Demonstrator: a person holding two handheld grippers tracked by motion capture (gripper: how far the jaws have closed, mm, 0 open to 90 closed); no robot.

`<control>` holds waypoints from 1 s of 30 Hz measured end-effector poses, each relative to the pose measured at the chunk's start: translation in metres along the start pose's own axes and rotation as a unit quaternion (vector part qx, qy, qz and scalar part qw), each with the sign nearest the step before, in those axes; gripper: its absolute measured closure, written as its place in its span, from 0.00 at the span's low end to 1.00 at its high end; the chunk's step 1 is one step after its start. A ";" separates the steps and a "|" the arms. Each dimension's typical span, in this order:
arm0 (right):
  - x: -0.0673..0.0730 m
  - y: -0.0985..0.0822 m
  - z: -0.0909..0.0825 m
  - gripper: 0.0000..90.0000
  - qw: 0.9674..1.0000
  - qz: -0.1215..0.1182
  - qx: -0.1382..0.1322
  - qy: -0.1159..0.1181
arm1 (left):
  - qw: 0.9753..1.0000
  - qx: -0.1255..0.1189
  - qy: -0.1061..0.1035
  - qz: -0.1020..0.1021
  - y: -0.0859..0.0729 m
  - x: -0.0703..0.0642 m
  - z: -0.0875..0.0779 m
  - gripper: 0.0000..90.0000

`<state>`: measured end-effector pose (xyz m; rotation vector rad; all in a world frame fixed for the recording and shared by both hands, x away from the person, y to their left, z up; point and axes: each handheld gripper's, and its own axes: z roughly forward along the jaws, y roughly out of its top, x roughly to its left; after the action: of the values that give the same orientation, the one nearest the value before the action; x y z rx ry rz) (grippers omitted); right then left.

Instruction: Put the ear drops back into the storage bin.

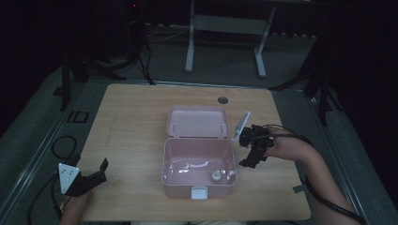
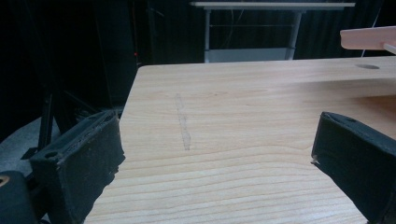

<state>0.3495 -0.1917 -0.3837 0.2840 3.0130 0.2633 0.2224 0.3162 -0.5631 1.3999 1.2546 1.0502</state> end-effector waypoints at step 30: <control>-0.003 -0.111 0.088 0.16 0.986 0.142 -0.086 -0.018 | 1.000 0.000 0.002 0.001 0.000 -0.001 0.000 0.02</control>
<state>0.3438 -0.2852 -0.4900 0.6947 2.8823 0.5308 0.2224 0.3156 -0.5632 1.3988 1.2558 1.0544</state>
